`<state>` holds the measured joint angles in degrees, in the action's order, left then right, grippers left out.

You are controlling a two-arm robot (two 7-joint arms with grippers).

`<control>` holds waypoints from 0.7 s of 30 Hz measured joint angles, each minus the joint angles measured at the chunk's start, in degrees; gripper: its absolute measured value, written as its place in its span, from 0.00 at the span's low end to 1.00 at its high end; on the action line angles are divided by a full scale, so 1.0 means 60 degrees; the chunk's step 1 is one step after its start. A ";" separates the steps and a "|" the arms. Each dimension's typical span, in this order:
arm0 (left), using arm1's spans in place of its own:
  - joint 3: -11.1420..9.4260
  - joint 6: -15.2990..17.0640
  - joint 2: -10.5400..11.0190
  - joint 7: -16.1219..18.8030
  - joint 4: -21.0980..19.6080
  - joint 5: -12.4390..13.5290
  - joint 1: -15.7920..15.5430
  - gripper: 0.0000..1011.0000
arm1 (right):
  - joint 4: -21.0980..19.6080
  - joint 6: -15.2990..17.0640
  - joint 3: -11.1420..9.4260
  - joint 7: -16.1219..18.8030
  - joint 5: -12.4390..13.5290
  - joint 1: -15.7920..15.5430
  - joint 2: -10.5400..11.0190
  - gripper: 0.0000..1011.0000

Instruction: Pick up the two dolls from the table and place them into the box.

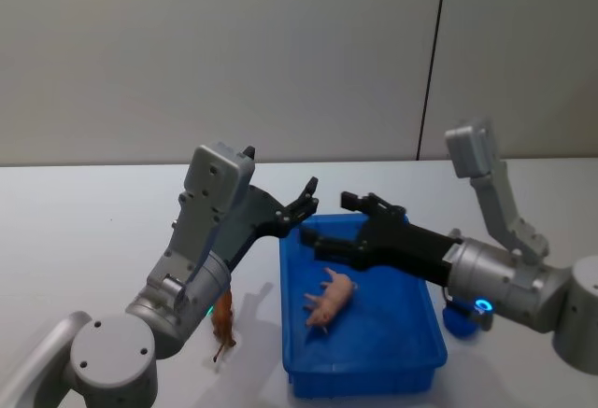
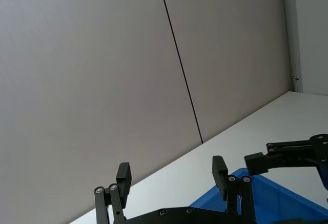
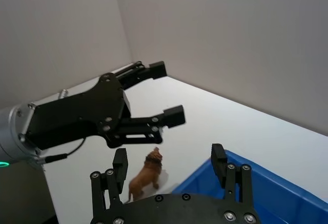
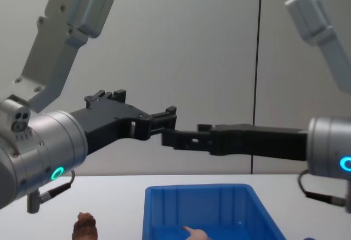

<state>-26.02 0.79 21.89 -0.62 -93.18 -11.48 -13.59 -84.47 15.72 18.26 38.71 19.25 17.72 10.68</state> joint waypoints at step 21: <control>0.0001 0.0000 0.0000 0.0000 0.0000 0.0000 0.0000 0.99 | -0.0817 -0.1089 -0.0905 -0.1312 0.0213 -0.1029 0.1352 0.99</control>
<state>-26.02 0.79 21.89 -0.62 -93.18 -11.48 -13.59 -89.37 9.19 12.83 30.84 20.53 11.54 18.79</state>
